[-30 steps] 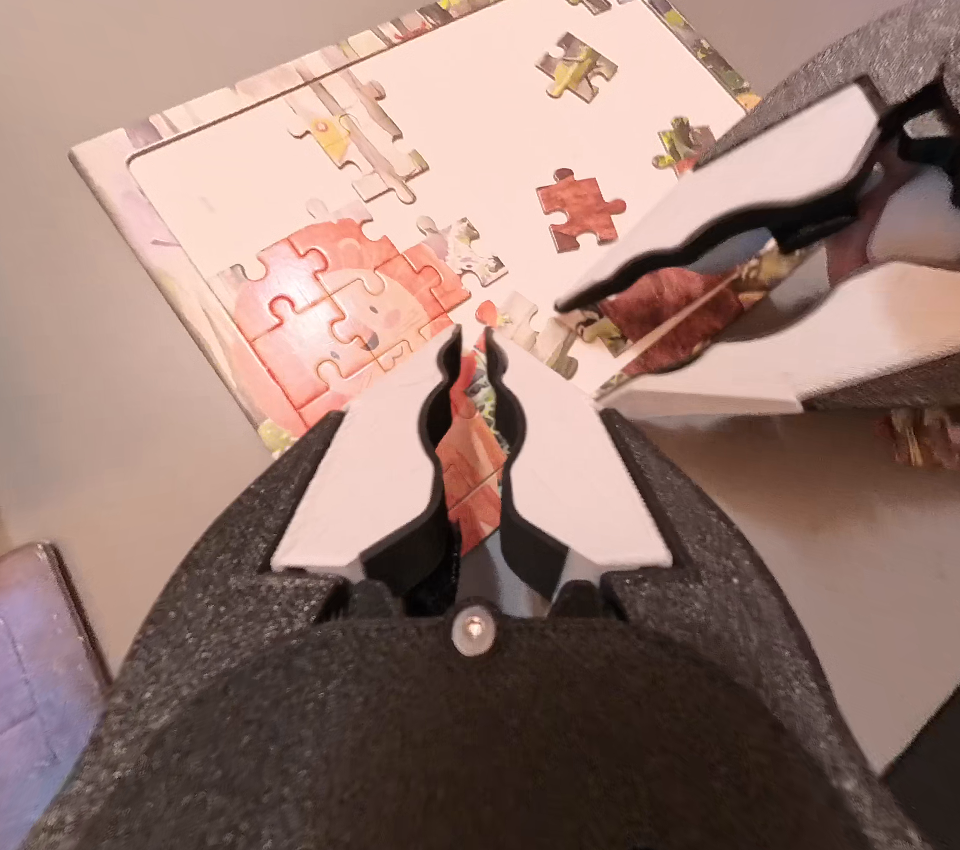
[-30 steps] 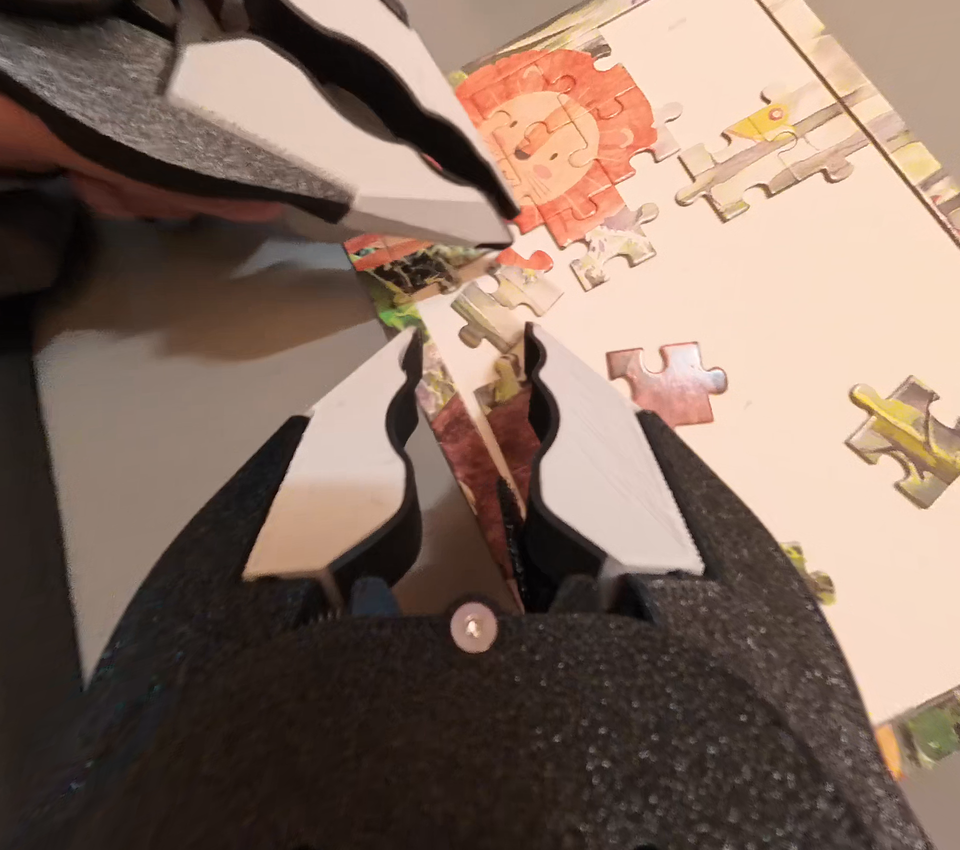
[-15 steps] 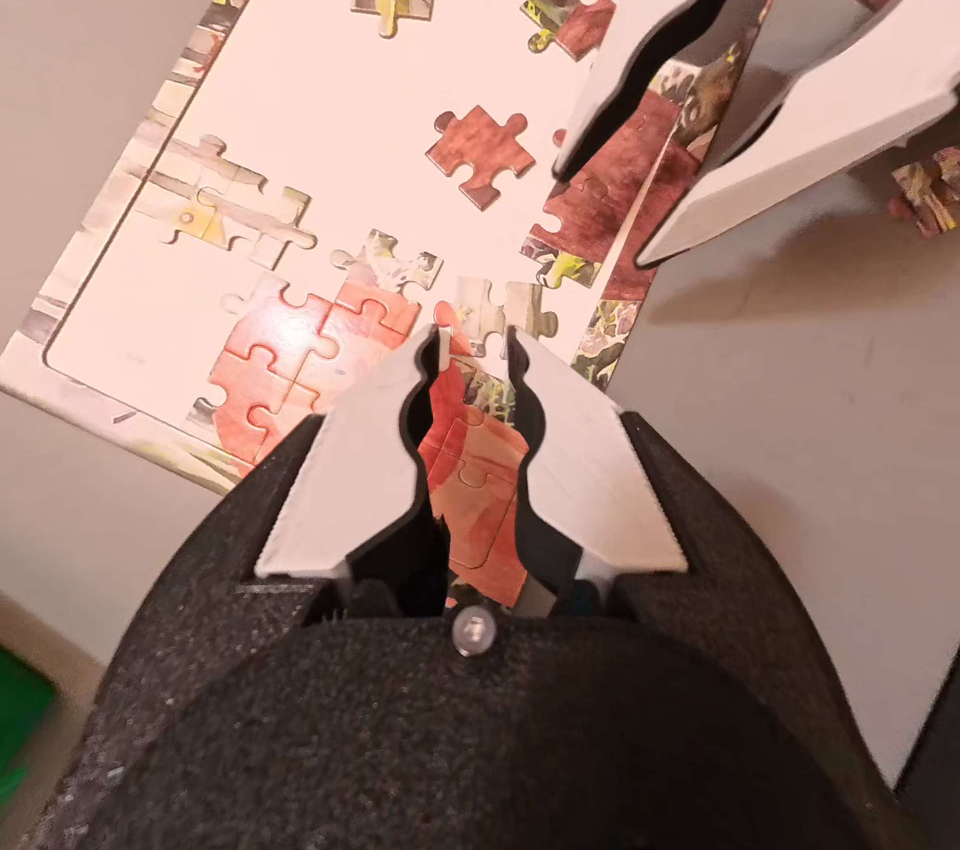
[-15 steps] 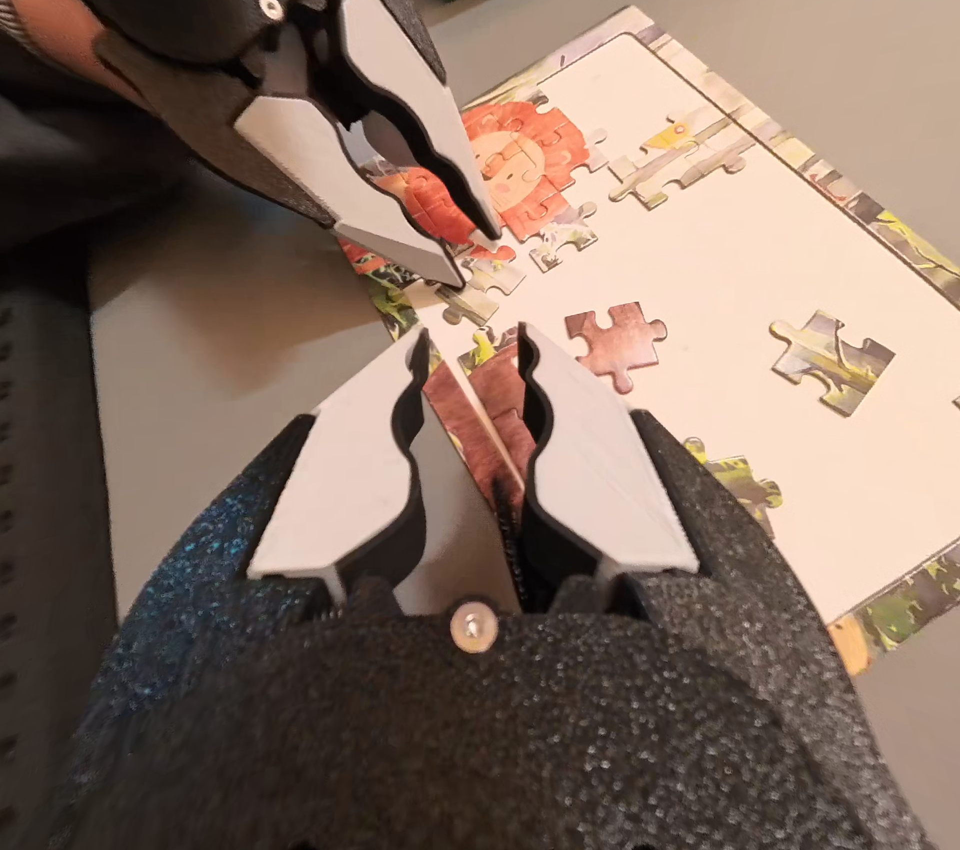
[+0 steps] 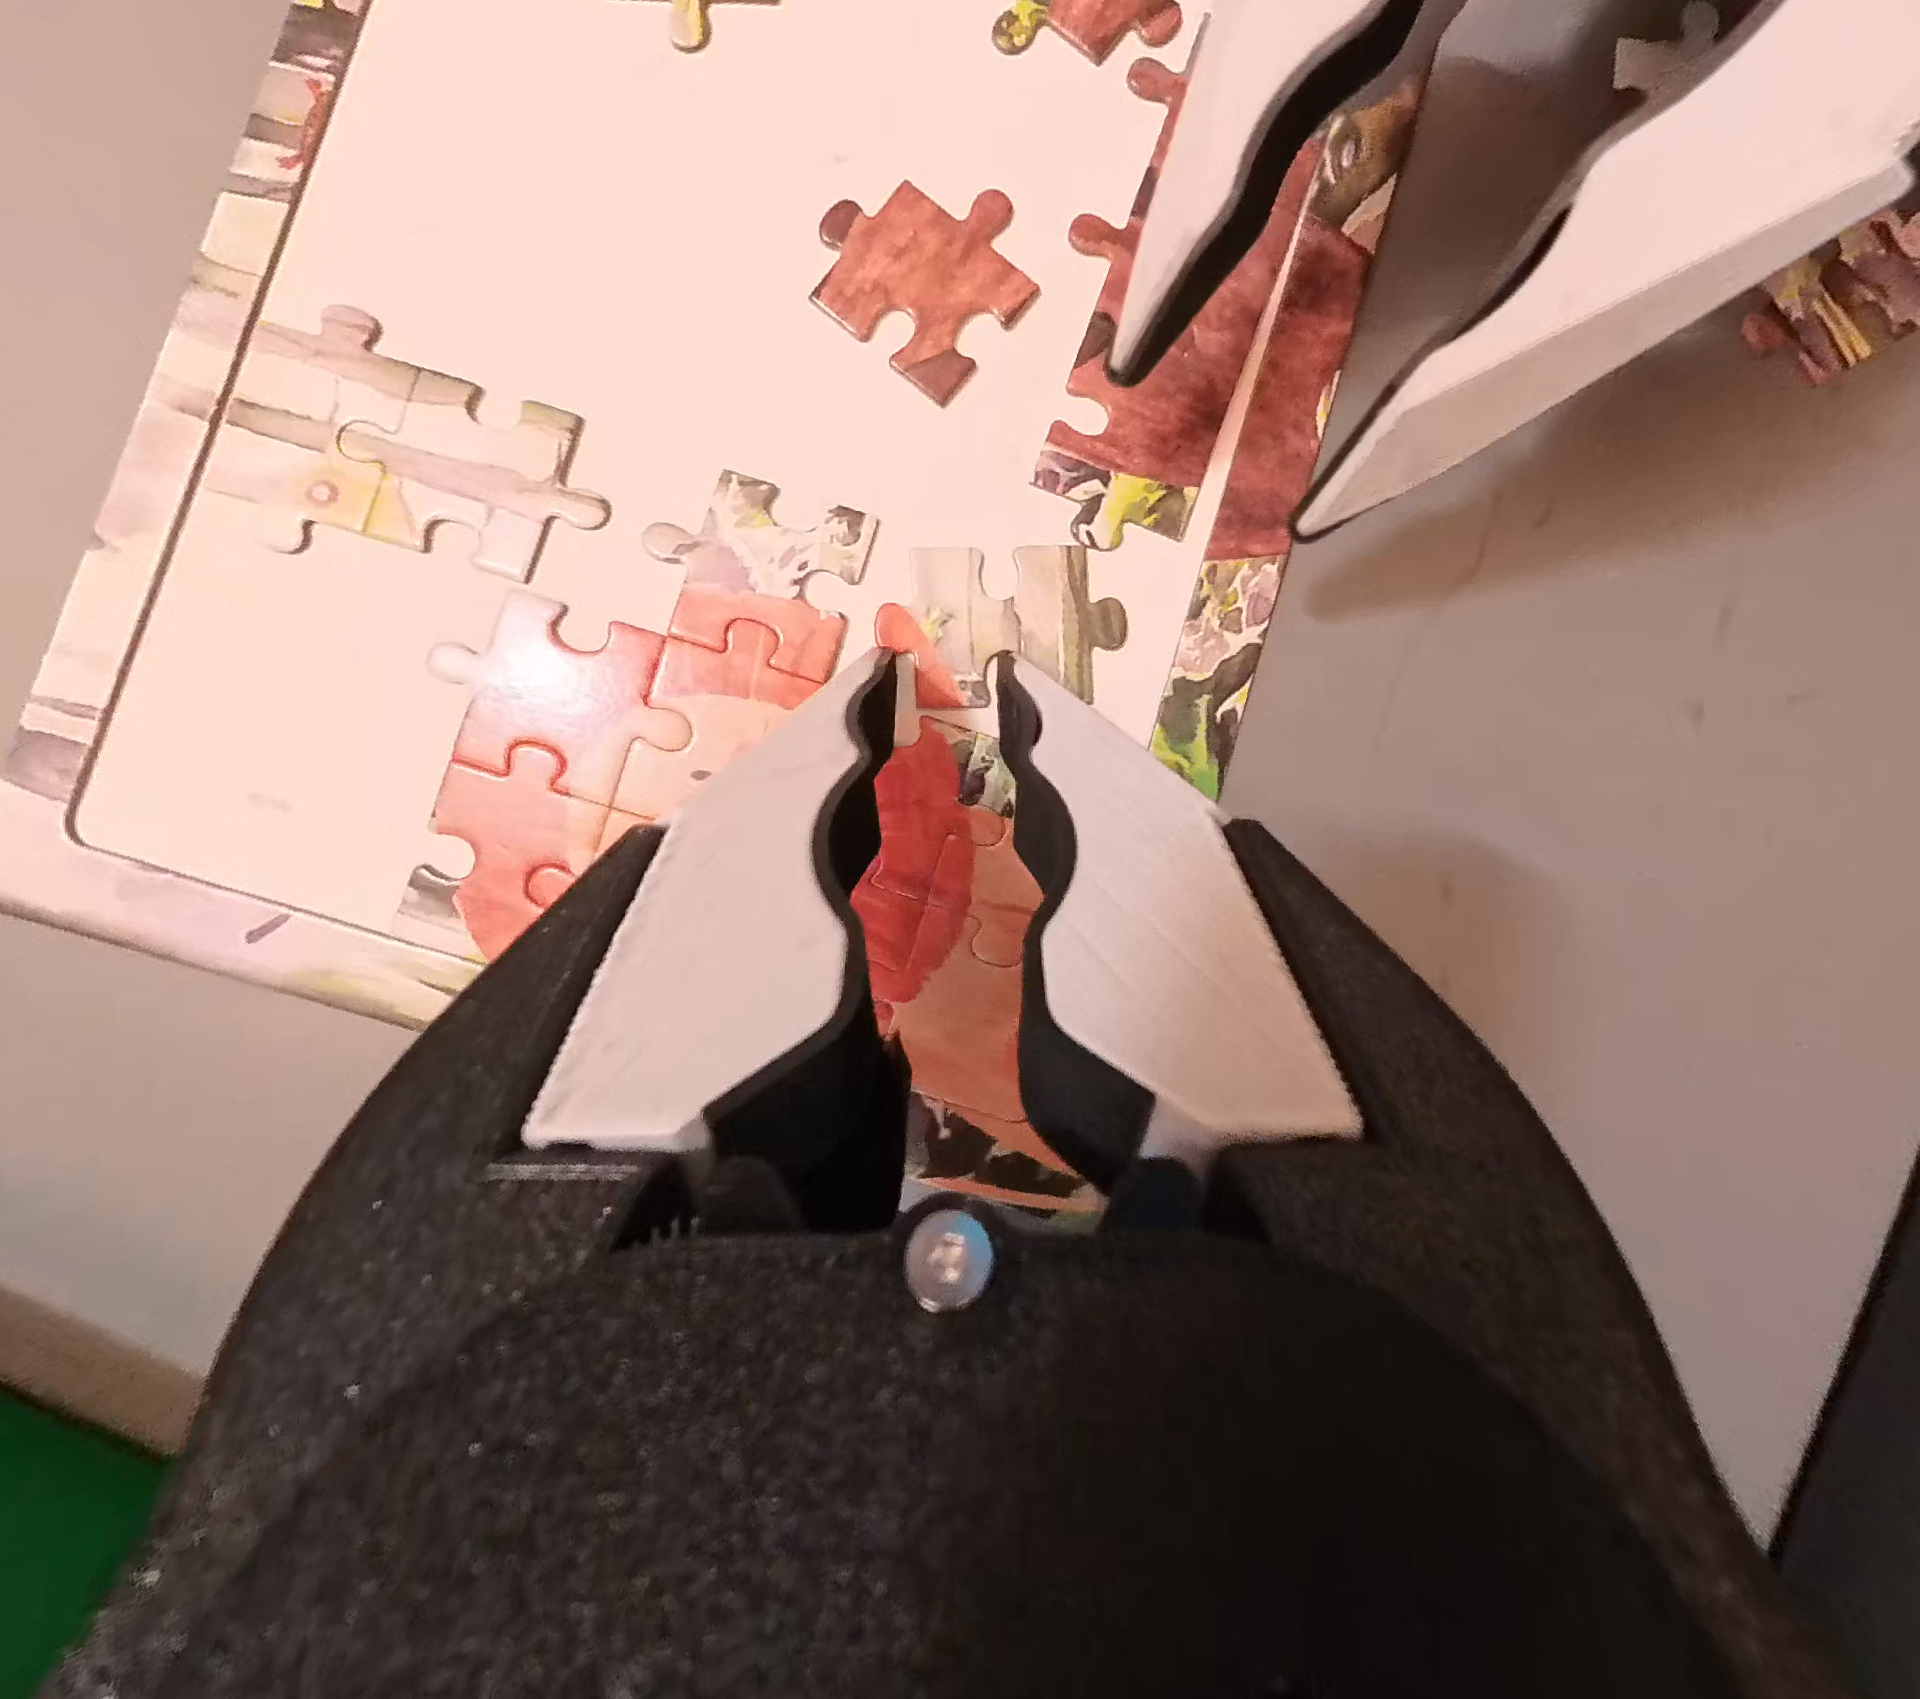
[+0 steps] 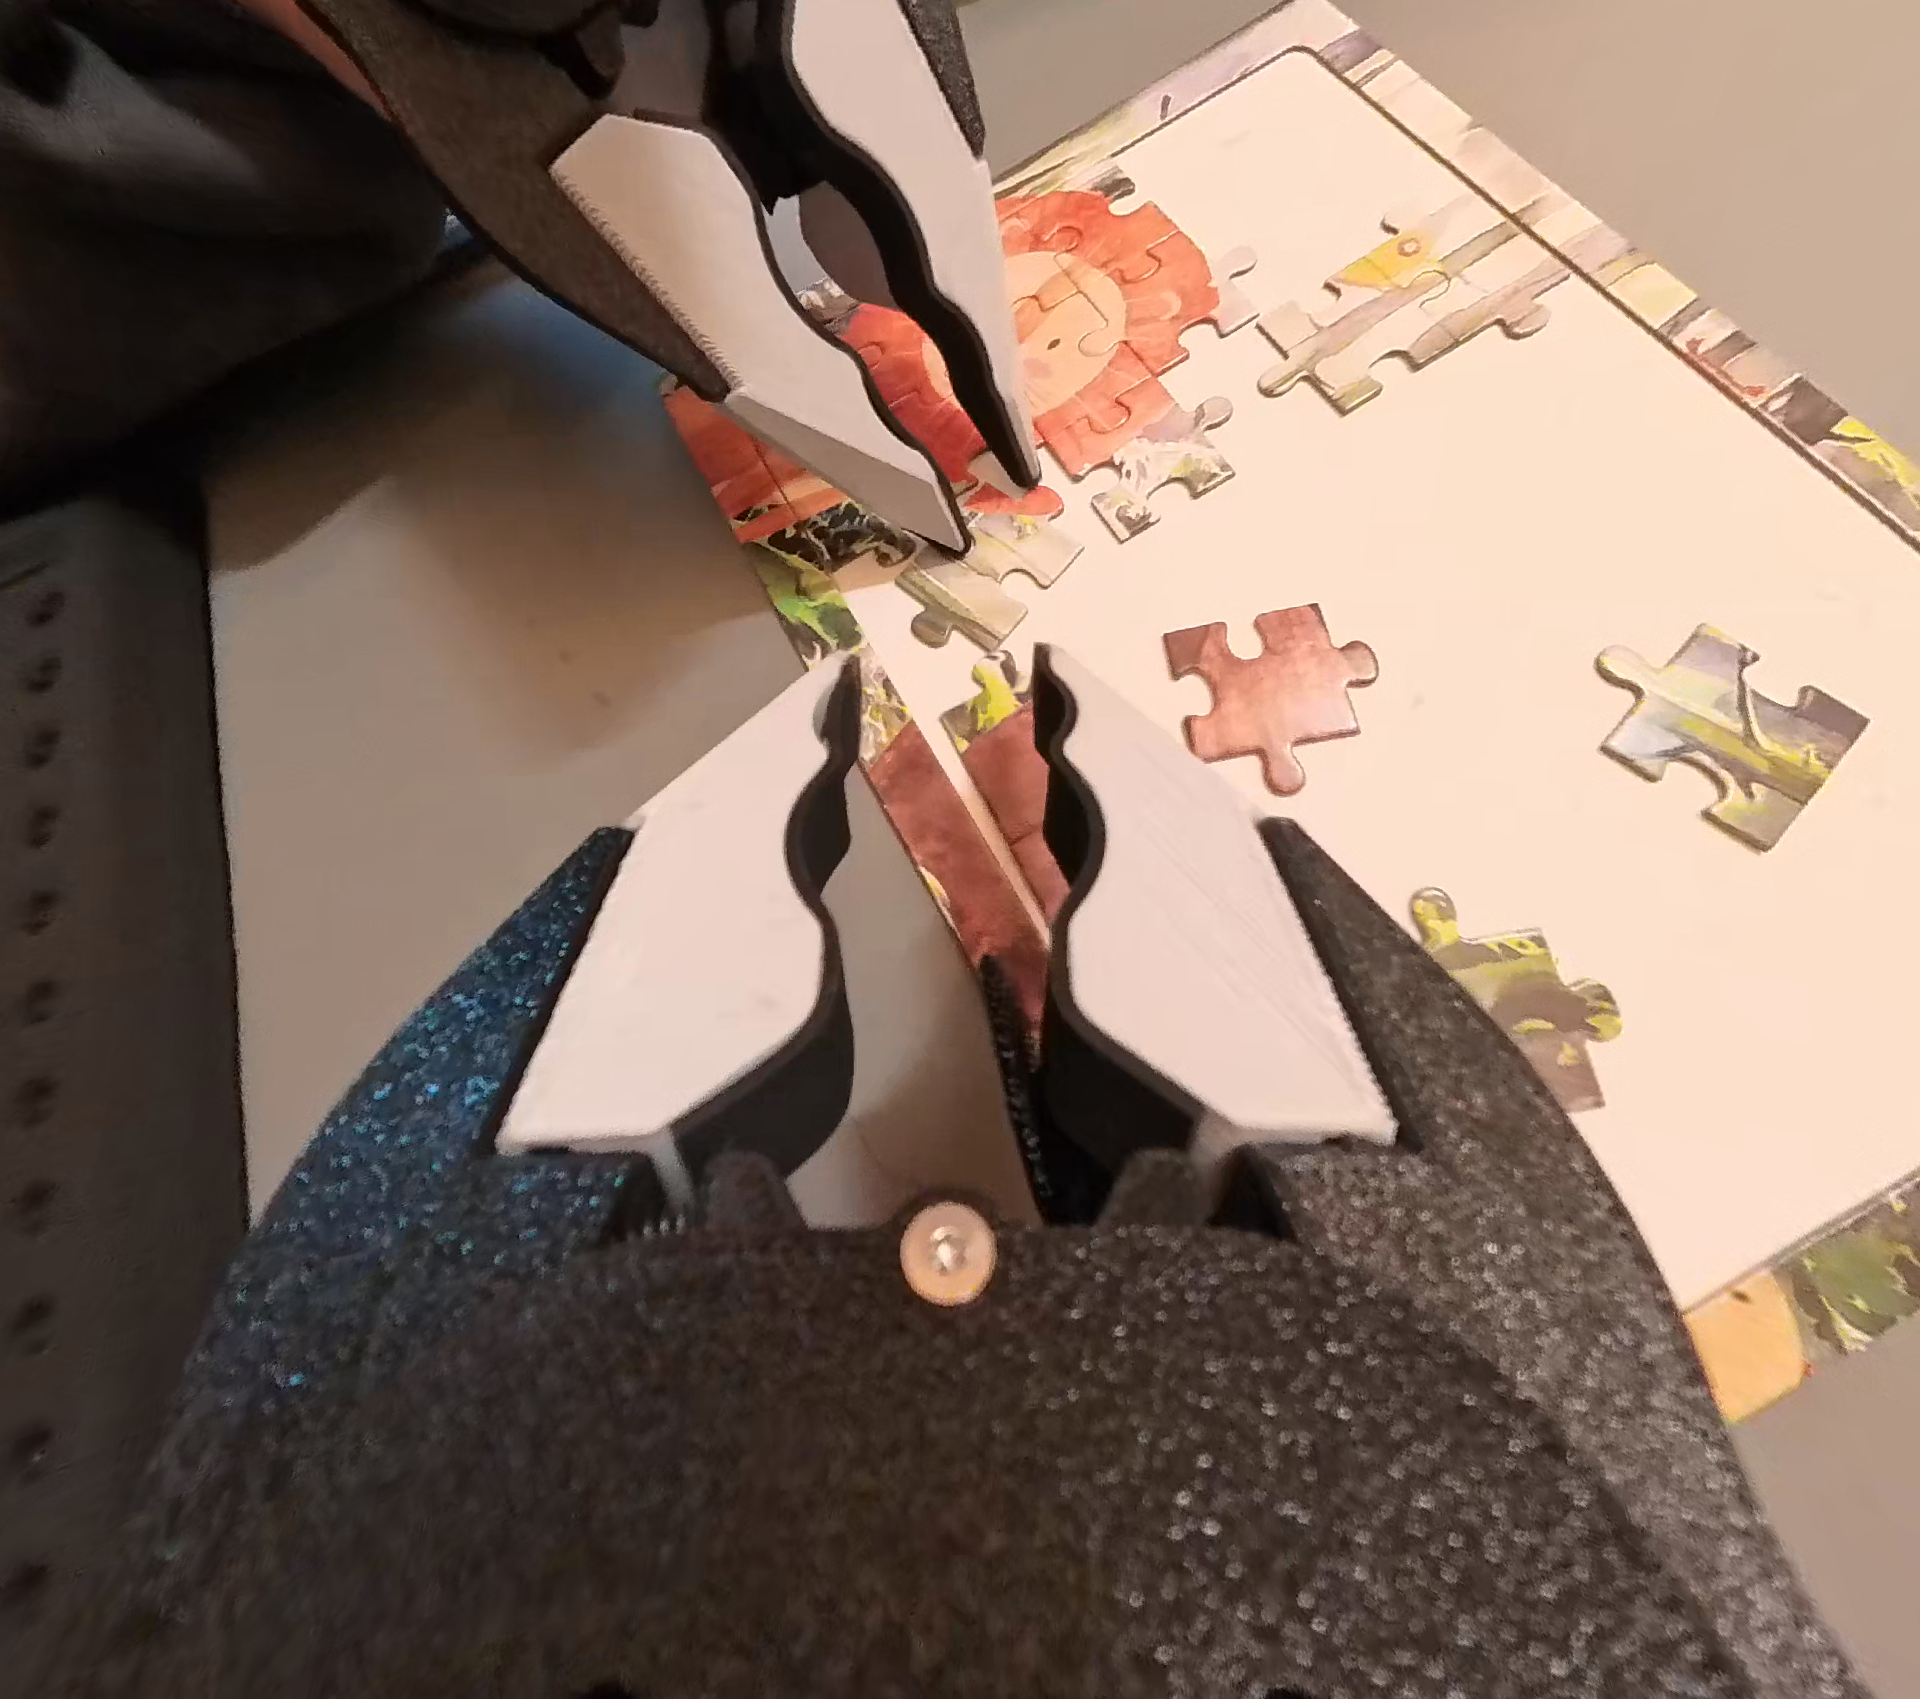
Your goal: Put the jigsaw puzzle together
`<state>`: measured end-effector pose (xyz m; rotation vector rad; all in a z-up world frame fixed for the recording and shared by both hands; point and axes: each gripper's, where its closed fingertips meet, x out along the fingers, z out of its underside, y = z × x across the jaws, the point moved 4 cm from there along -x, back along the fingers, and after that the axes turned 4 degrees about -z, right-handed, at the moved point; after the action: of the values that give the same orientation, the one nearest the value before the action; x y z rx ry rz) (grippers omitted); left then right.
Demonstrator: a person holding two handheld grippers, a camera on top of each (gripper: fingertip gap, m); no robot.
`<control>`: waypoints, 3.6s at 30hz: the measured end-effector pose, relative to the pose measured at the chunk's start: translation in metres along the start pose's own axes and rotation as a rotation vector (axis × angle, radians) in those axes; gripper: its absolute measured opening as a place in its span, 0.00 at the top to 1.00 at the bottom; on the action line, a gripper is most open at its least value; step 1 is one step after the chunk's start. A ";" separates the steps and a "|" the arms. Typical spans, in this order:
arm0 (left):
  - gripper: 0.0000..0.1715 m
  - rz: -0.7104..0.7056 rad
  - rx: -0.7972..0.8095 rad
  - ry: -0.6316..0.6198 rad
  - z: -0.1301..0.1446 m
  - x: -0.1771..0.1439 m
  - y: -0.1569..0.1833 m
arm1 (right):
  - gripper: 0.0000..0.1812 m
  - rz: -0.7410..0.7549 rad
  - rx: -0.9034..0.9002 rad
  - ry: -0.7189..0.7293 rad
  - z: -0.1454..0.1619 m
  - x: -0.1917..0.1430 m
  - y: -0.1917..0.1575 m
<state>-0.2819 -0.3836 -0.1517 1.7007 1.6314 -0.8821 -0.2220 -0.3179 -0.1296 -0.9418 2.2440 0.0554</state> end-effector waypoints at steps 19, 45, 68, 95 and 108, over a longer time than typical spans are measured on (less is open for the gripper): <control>0.93 -0.243 -0.357 0.058 0.003 -0.017 0.001 | 0.80 0.119 0.009 0.000 -0.002 0.018 0.004; 0.90 -0.271 -0.669 0.132 0.009 -0.010 0.018 | 0.92 0.193 -0.026 -0.099 -0.001 0.036 0.017; 0.90 -0.329 -0.566 0.150 0.034 -0.041 0.011 | 0.95 0.046 0.105 -0.054 0.005 0.024 0.007; 0.91 -0.408 -0.499 0.091 0.045 -0.034 0.020 | 0.92 0.155 0.081 -0.170 0.007 0.030 -0.014; 0.91 -0.407 -0.501 0.102 0.046 -0.034 0.020 | 0.94 0.097 0.073 -0.138 0.001 0.029 -0.025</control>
<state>-0.2650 -0.4413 -0.1516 1.1044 2.0974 -0.5003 -0.2192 -0.3534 -0.1429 -0.7669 2.1483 0.0794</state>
